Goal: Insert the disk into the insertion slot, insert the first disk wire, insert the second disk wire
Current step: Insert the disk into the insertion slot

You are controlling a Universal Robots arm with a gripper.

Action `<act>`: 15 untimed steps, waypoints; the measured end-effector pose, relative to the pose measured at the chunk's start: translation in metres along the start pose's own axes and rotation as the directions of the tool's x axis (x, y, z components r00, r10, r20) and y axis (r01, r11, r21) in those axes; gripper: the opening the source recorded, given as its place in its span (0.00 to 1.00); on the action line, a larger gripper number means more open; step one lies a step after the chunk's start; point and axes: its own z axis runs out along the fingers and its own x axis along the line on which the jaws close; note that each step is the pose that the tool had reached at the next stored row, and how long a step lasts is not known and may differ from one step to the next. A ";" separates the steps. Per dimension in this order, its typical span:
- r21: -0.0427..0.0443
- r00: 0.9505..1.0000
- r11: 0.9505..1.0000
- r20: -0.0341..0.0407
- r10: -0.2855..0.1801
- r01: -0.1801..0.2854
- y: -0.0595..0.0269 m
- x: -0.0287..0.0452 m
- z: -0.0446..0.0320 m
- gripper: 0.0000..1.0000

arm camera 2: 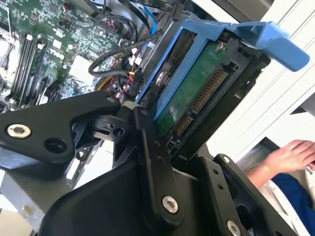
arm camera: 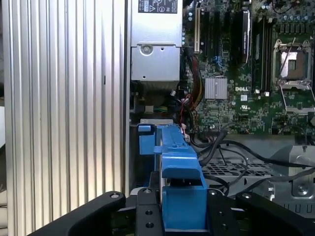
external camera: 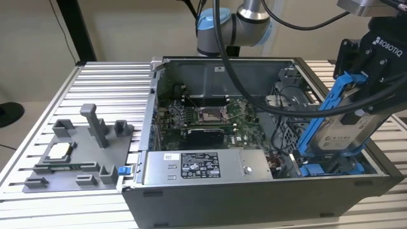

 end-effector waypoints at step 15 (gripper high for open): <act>0.000 1.000 1.000 -0.001 -0.008 0.008 -0.0008 -0.0001 0.0119 0.00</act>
